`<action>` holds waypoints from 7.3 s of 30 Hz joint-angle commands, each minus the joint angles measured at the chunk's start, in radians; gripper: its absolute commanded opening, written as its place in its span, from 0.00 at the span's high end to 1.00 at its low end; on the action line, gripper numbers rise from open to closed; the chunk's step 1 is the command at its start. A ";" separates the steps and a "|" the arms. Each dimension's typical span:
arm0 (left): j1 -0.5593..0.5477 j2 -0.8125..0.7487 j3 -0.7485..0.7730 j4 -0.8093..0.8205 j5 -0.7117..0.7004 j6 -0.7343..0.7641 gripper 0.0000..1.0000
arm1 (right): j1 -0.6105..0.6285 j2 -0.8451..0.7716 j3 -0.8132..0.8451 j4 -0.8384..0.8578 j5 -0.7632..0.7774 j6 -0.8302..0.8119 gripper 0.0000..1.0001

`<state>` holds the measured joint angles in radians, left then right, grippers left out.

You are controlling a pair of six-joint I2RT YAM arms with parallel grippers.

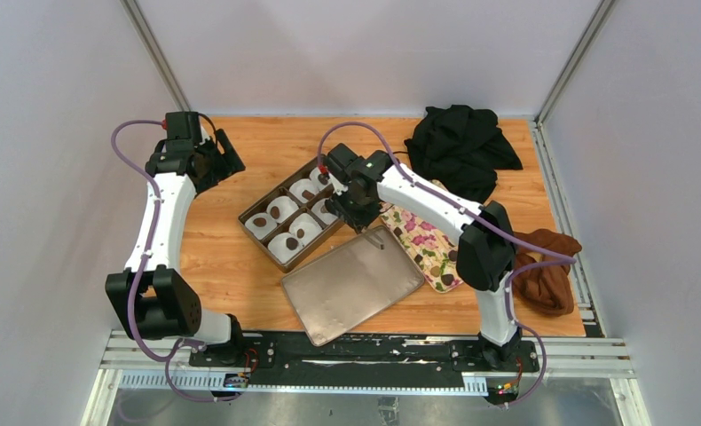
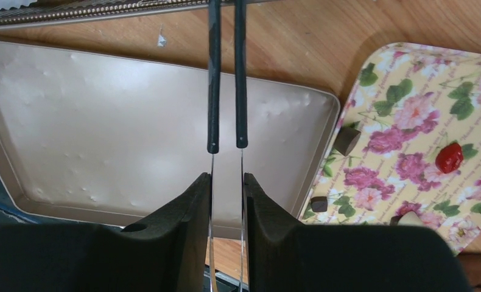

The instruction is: Pack the chocolate

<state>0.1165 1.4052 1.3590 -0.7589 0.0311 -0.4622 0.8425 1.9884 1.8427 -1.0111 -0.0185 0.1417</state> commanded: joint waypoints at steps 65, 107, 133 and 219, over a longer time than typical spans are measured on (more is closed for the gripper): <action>0.006 0.037 0.006 0.016 0.003 -0.004 0.20 | -0.298 -0.462 -0.573 0.003 -0.026 0.067 0.80; 0.012 0.004 -0.012 -0.008 -0.014 0.011 0.19 | -0.166 0.015 0.059 -0.031 -0.102 -0.002 0.64; 0.012 -0.012 -0.036 -0.004 0.005 0.006 0.19 | -0.326 0.058 0.197 0.143 0.102 0.002 0.81; -0.935 -0.524 -0.433 -0.060 -0.085 0.065 0.21 | 0.101 -0.573 -1.162 0.383 0.169 1.518 0.67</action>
<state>-0.8089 0.9035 0.9344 -0.8181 -0.0631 -0.4187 0.9211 1.3914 0.7250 -0.6422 0.1314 1.5948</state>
